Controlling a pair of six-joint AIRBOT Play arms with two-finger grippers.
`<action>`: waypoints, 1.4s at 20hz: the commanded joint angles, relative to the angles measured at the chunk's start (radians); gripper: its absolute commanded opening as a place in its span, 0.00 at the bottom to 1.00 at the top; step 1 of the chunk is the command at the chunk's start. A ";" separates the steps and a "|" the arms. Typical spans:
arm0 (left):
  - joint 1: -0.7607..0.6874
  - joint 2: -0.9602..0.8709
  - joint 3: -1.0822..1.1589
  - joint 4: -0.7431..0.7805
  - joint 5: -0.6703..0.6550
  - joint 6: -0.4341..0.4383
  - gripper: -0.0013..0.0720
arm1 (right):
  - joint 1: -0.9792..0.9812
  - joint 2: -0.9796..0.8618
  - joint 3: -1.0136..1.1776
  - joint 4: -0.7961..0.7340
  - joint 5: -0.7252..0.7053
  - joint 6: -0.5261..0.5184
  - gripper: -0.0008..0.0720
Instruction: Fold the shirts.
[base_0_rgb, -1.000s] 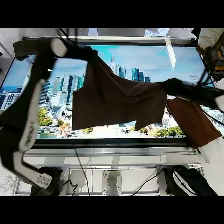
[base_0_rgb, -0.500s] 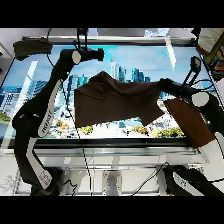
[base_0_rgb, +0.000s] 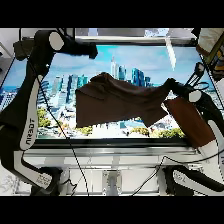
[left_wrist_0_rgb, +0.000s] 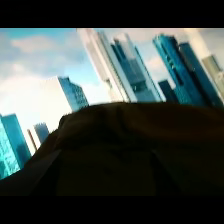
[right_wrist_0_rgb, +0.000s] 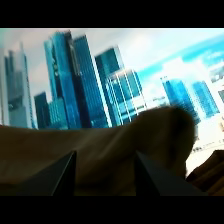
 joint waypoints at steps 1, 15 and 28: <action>0.001 0.031 -0.068 0.073 -0.239 -0.004 0.83 | -0.034 -0.044 0.005 -0.024 -0.018 -0.010 0.60; 0.000 0.383 -0.861 0.104 -0.239 -0.213 0.77 | -0.179 -0.044 0.022 0.005 0.360 -0.305 0.60; 0.000 0.515 -1.347 -0.010 0.285 -0.812 0.77 | -0.179 -0.044 0.022 0.069 0.456 -0.328 0.60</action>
